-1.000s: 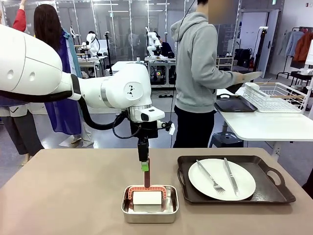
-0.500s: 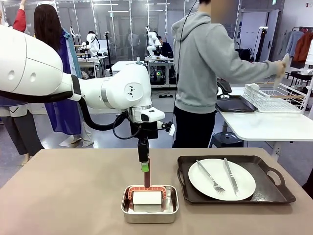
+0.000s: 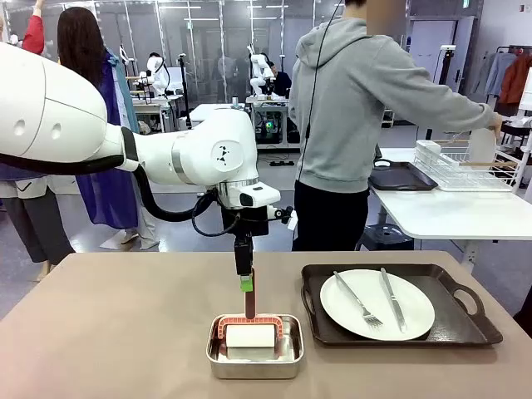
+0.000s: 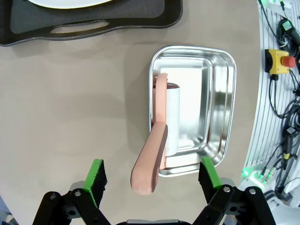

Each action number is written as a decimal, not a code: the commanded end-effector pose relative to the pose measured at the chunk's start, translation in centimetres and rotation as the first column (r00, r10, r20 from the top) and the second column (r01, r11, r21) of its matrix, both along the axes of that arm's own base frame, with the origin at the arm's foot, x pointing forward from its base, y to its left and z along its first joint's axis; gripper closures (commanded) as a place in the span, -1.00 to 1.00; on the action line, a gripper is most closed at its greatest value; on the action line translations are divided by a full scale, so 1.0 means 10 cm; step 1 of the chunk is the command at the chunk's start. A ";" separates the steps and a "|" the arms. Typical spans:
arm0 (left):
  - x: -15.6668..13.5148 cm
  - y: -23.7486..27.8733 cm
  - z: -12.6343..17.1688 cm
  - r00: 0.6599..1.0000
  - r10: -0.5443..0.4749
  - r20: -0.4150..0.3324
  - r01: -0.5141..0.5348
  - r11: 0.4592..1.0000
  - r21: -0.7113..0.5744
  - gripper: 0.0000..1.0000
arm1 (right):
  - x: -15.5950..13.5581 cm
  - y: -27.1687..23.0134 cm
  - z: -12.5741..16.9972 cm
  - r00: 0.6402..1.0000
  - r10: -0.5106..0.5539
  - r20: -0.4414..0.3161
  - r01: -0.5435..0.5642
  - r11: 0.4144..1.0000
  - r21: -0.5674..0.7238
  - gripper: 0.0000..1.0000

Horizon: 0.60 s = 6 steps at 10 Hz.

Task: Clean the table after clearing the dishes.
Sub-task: When the right (or left) Handle tray is removed, use the right hand (or left hand) to clean the right (or left) side of the table with the Lint Roller.

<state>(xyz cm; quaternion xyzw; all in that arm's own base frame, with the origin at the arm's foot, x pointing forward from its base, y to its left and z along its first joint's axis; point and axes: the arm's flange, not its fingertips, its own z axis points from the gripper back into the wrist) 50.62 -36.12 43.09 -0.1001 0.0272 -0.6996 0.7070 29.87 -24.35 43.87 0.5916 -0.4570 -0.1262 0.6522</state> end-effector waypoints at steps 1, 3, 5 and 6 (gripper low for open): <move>0.00 0.00 0.00 1.000 0.000 0.000 0.000 1.000 0.000 -0.99 | -0.02 0.01 0.02 1.000 -0.004 0.007 0.004 1.000 0.000 -1.00; 0.16 0.16 0.56 0.992 0.128 -0.010 -0.129 0.985 -0.114 -0.99 | -0.02 0.01 0.02 1.000 -0.004 0.007 0.004 1.000 0.000 -1.00; 0.28 0.81 0.98 0.901 0.397 -0.173 -0.432 0.856 -0.284 -0.99 | -0.02 0.01 0.02 1.000 -0.004 0.007 0.004 1.000 0.000 -1.00; 0.30 1.29 1.07 0.838 0.472 -0.274 -0.544 0.765 -0.345 -0.99 | -0.02 0.01 0.02 1.000 -0.004 0.007 0.004 1.000 0.000 -1.00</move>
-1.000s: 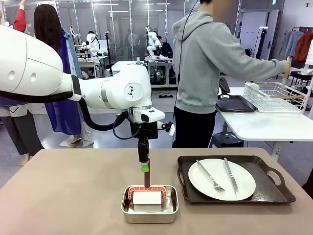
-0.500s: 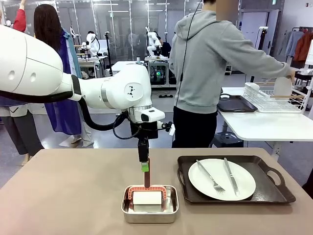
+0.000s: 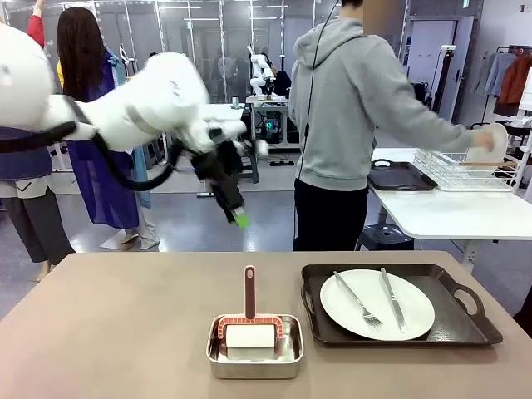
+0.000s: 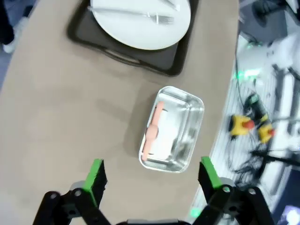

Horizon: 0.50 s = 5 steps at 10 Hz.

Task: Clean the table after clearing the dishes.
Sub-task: When the right (or left) Handle tray is removed, use the right hand (or left hand) to clean the right (or left) side of the table with the Lint Roller.

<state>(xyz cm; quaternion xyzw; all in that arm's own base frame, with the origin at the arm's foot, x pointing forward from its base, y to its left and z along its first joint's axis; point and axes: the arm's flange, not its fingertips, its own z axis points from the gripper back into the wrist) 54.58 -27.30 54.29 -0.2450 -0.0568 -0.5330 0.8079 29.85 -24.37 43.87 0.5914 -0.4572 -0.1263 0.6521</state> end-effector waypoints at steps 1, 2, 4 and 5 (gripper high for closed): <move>-0.13 0.92 -0.01 0.965 0.204 -0.164 -0.235 0.952 -0.196 -0.99 | -0.02 0.01 0.02 1.000 -0.003 0.007 0.003 1.000 0.000 -1.00; -0.24 1.57 0.02 0.932 0.296 -0.210 -0.352 0.880 -0.320 -0.99 | -0.02 0.01 0.02 1.000 -0.003 0.007 0.003 1.000 0.000 -1.00; -0.35 2.54 -0.06 0.844 0.389 -0.369 -0.528 0.720 -0.450 -0.99 | -0.02 0.01 0.02 1.000 -0.003 0.007 0.003 1.000 0.000 -1.00; -0.35 3.06 -0.15 0.772 0.402 -0.492 -0.621 0.642 -0.450 -0.99 | -0.02 0.01 0.02 1.000 -0.003 0.007 0.003 1.000 0.000 -1.00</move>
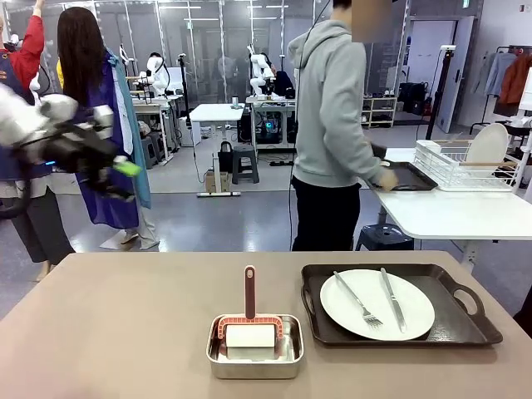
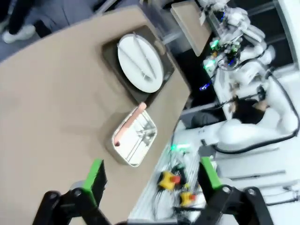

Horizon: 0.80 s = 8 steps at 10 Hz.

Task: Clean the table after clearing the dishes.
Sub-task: When the right (or left) Handle tray is removed, use the right hand (or left hand) to clean the right (or left) side of the table with the Lint Roller.

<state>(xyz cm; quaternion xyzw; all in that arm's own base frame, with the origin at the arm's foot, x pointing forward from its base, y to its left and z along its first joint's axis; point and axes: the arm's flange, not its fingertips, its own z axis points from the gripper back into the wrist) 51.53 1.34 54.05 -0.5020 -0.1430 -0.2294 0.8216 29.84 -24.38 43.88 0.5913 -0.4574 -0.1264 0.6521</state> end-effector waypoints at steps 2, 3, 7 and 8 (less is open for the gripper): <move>-0.09 1.12 -0.29 0.980 0.108 -0.168 -0.143 0.967 -0.210 -0.99 | -0.02 0.01 0.02 1.000 -0.003 0.007 0.003 1.000 0.000 -1.00; -0.19 1.50 -0.36 0.976 0.127 -0.178 -0.169 0.954 -0.247 -0.99 | -0.02 0.01 0.02 1.000 -0.003 0.007 0.003 1.000 0.000 -1.00; -0.95 2.91 -0.65 0.966 0.204 -0.158 -0.247 0.910 -0.332 -0.99 | -0.02 0.01 0.02 1.000 -0.003 0.007 0.003 1.000 0.000 -1.00; -1.14 3.10 -0.71 0.964 0.217 -0.153 -0.258 0.902 -0.346 -0.99 | -0.02 0.01 0.02 1.000 -0.003 0.007 0.003 1.000 0.000 -1.00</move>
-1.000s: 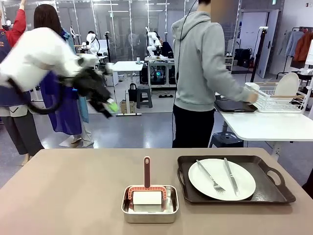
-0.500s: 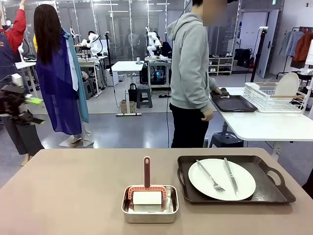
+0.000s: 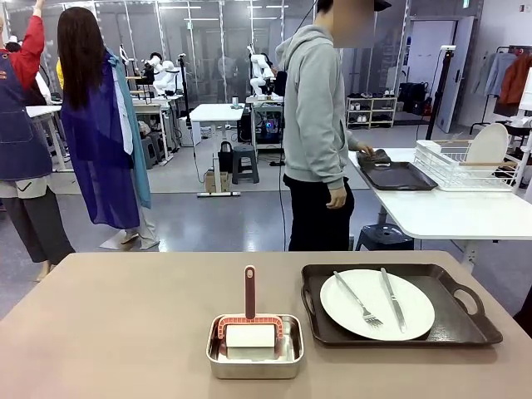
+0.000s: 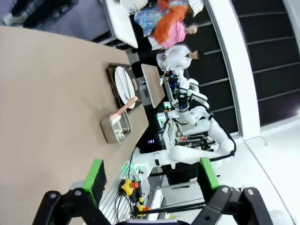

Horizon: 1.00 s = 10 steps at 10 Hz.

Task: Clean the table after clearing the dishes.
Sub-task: When the right (or left) Handle tray is removed, use the right hand (or left hand) to clean the right (or left) side of the table with the Lint Roller.

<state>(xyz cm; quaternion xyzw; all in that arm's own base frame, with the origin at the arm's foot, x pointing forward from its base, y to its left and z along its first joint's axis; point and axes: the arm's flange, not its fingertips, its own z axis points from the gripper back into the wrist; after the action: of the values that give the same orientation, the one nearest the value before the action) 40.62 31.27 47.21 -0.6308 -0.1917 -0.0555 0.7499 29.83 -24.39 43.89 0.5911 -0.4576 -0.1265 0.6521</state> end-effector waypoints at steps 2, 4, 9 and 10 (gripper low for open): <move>-0.19 0.29 -0.10 0.999 0.029 -0.038 -0.027 0.998 0.054 -0.99 | -0.02 0.02 0.02 1.000 -0.002 0.007 0.002 1.000 0.000 -1.00; -0.03 0.32 -0.16 0.996 0.084 -0.028 -0.080 0.989 0.126 -0.99 | -0.02 0.02 0.02 1.000 -0.002 0.007 0.002 1.000 0.000 -1.00; -0.26 0.37 -0.14 0.997 0.060 -0.050 -0.057 0.997 0.050 -0.99 | -0.02 0.02 0.02 1.000 -0.002 0.007 0.002 1.000 0.000 -1.00; -0.26 0.37 -0.14 0.997 0.060 -0.050 -0.057 0.997 0.050 -0.99 | -0.02 0.02 0.02 1.000 -0.002 0.007 0.002 1.000 0.000 -1.00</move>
<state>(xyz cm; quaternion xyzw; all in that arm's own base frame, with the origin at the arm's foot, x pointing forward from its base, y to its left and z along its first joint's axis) 38.54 35.01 45.70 -0.6014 -0.1883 -0.0216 0.7761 29.84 -24.38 43.87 0.5912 -0.4573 -0.1265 0.6522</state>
